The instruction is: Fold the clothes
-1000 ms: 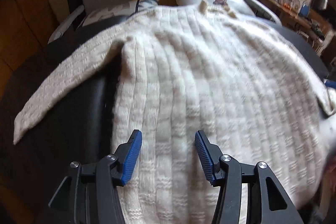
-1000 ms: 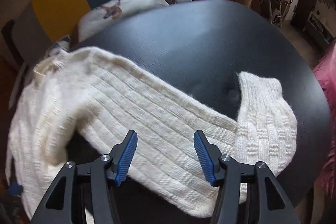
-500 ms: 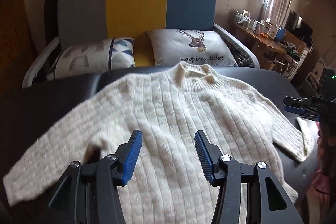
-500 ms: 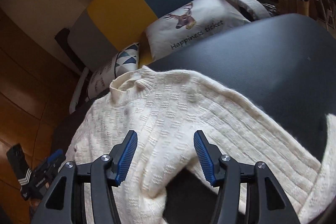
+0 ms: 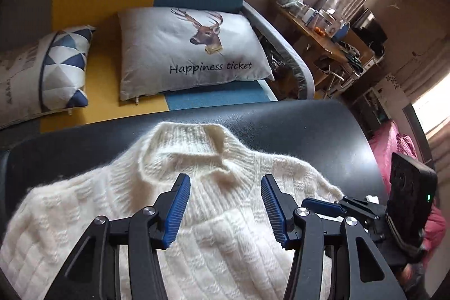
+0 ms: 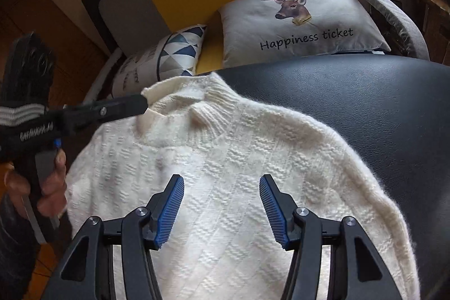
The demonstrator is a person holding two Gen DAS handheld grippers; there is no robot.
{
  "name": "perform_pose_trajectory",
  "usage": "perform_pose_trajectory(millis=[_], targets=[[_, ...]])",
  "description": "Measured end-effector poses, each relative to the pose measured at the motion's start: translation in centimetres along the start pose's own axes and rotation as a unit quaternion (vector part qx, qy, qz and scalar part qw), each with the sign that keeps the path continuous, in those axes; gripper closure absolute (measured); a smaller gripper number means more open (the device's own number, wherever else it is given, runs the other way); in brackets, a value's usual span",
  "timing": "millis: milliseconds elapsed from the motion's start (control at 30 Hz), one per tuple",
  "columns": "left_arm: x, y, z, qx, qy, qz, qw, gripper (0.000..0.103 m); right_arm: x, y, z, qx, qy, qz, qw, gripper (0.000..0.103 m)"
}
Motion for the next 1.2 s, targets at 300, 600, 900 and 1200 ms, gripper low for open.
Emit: perform_pose_trajectory(millis=[300,600,900,1200], targets=[[6.0,1.2,-1.7,0.037,-0.089,0.08,0.9922,0.062,1.0,2.4,1.9,-0.016,0.011,-0.009,1.0,0.045],[5.7,1.5,-3.8,0.032,-0.005,0.054,0.998,0.1,1.9,1.4,3.2,-0.069,0.046,0.023,0.996,0.045],[5.1,-0.2,-2.8,-0.006,-0.011,0.018,0.9998,0.097,2.4,0.6,4.2,-0.102,0.051,0.066,0.991,0.045],[-4.1,-6.1,6.2,-0.047,0.09,-0.043,0.9939,0.063,-1.1,-2.6,-0.6,-0.049,0.054,-0.156,0.985,0.043]])
Point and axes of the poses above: each gripper's, at about its wrist camera, not at the fingertips, and x roughly the way its jaws point, y to its right, z to its underside, the point moved 3 cm from there along x, roughly the way its jaws point, and after that the axes turned 3 degrees about -y, right-handed, at the moved point
